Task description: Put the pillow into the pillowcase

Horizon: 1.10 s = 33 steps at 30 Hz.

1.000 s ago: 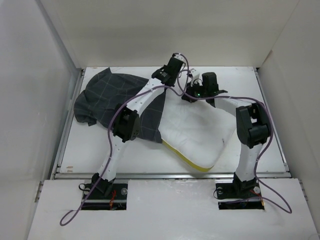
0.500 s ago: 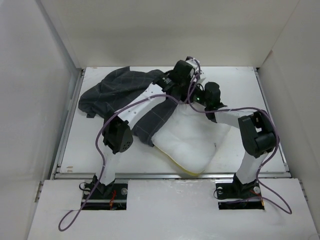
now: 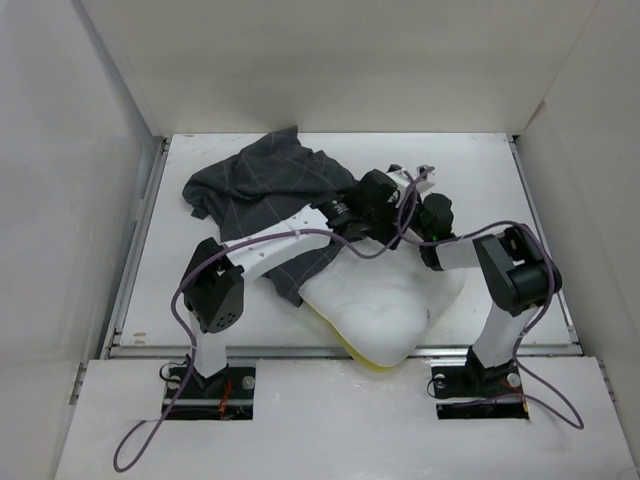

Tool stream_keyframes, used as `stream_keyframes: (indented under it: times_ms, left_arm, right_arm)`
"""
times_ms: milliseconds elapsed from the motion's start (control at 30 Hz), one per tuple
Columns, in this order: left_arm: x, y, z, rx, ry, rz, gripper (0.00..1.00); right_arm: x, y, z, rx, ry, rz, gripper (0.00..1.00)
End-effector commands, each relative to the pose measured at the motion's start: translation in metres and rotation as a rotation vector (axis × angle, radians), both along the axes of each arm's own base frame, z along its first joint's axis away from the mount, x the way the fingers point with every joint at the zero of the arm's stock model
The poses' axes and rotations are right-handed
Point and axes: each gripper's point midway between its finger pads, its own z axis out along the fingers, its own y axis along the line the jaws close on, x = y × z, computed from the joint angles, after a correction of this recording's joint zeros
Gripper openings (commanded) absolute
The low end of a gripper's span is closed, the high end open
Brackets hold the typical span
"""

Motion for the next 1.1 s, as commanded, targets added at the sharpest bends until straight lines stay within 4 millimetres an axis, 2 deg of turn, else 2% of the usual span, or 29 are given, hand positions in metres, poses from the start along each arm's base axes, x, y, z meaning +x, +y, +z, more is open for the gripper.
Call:
stream_keyframes:
  times_ms: [0,33,67,100,133,167,200,233,267,300,333,367,400,433,467,500,533,567,600,633,667,700,733,800,867,900,967,1000,1067]
  left_arm:
    - [-0.007,-0.011,0.058,-0.143,0.01,0.026,1.0]
    - [0.002,-0.004,0.063,-0.136,-0.001,0.072,1.0]
    - [0.014,0.008,0.065,-0.112,-0.031,0.131,1.0]
    - [0.019,0.016,0.078,-0.139,-0.046,0.177,1.0]
    - [0.024,0.027,0.08,-0.13,-0.061,0.211,1.0]
    - [0.022,0.035,0.083,-0.132,-0.068,0.237,1.0]
    - [0.017,0.045,0.103,-0.171,-0.101,0.246,1.0]
    - [0.017,0.058,0.092,-0.159,-0.09,0.279,1.0]
    - [0.014,0.066,0.095,-0.186,-0.078,0.307,1.0]
    - [0.012,0.077,0.096,-0.191,-0.085,0.348,1.0]
    - [0.003,0.096,0.093,-0.197,-0.077,0.382,1.0]
    - [-0.003,0.104,0.089,-0.202,-0.066,0.407,1.0]
    - [-0.008,0.114,0.083,-0.218,-0.046,0.455,1.0]
    - [-0.018,0.126,0.091,-0.256,-0.048,0.48,1.0]
    - [-0.029,0.138,0.062,-0.213,0.0,0.503,1.0]
    - [-0.04,0.147,0.066,-0.27,0.023,0.538,1.0]
    - [-0.046,0.152,0.042,-0.232,0.066,0.563,1.0]
    - [-0.06,0.167,0.022,-0.219,0.095,0.586,1.0]
    - [-0.069,0.177,0.008,-0.203,0.122,0.606,1.0]
    - [-0.078,0.183,-0.004,-0.199,0.15,0.619,1.0]
    - [-0.087,0.189,-0.008,-0.243,0.183,0.651,1.0]
    - [-0.101,0.201,-0.035,-0.191,0.229,0.673,1.0]
    - [-0.108,0.206,-0.042,-0.194,0.255,0.688,1.0]
    - [-0.127,0.212,-0.055,-0.217,0.301,0.703,0.99]
    - [-0.137,0.215,-0.062,-0.233,0.32,0.707,0.98]
    - [-0.14,0.215,-0.061,-0.265,0.32,0.693,0.96]
    - [-0.144,0.213,-0.075,-0.273,0.331,0.684,0.94]
    - [-0.144,0.212,-0.075,-0.284,0.341,0.697,0.94]
    - [-0.149,0.218,-0.082,-0.264,0.367,0.727,0.91]
  right_arm:
    - [0.009,-0.014,0.06,0.035,-0.141,-0.064,0.59]
    - [0.007,-0.024,0.027,-0.036,-0.004,-0.112,0.8]
    - [0.002,-0.032,0.036,-0.062,0.012,-0.144,0.84]
    - [-0.003,-0.04,0.027,-0.127,0.036,-0.166,0.87]
    - [-0.003,-0.053,0.023,-0.165,0.075,-0.233,0.88]
    - [-0.018,-0.066,-0.006,-0.238,0.216,-0.268,0.91]
    - [-0.026,-0.076,0.003,-0.267,0.217,-0.301,0.91]
    - [-0.033,-0.086,-0.003,-0.301,0.264,-0.337,0.91]
    - [-0.037,-0.101,-0.007,-0.341,0.301,-0.405,0.92]
    - [-0.052,-0.11,-0.019,-0.417,0.363,-0.402,0.92]
    - [-0.061,-0.118,-0.013,-0.45,0.367,-0.418,0.93]
    - [-0.066,-0.128,-0.012,-0.485,0.387,-0.462,0.94]
    - [-0.081,-0.135,-0.021,-0.527,0.444,-0.466,0.94]
    - [-0.088,-0.133,-0.011,-0.555,0.408,-0.441,0.94]
    - [-0.093,-0.131,-0.005,-0.577,0.381,-0.419,0.94]
    - [-0.106,-0.113,0.003,-0.614,0.319,-0.306,0.94]
    - [-0.114,-0.1,0.007,-0.606,0.302,-0.253,0.94]
    - [-0.123,-0.087,0.009,-0.647,0.262,-0.182,0.94]
    - [-0.144,-0.053,0.015,-0.68,0.2,-0.064,0.94]
    - [-0.158,-0.037,0.022,-0.725,0.171,-0.001,0.94]
    - [-0.171,-0.023,0.024,-0.766,0.135,0.055,0.94]
    - [-0.183,-0.01,0.022,-0.795,0.127,0.101,0.94]
    - [-0.207,0.009,0.018,-0.836,0.102,0.203,0.94]
    - [-0.225,0.028,0.008,-0.869,0.094,0.297,0.94]
    - [-0.247,0.047,-0.001,-0.887,0.073,0.399,0.95]
    - [-0.252,0.052,-0.015,-0.924,0.09,0.437,0.95]
    - [-0.263,0.065,-0.026,-0.953,0.085,0.485,0.95]
    - [-0.267,0.067,-0.044,-1.001,0.108,0.503,0.95]
    - [-0.265,0.073,-0.051,-1.046,0.086,0.486,0.96]
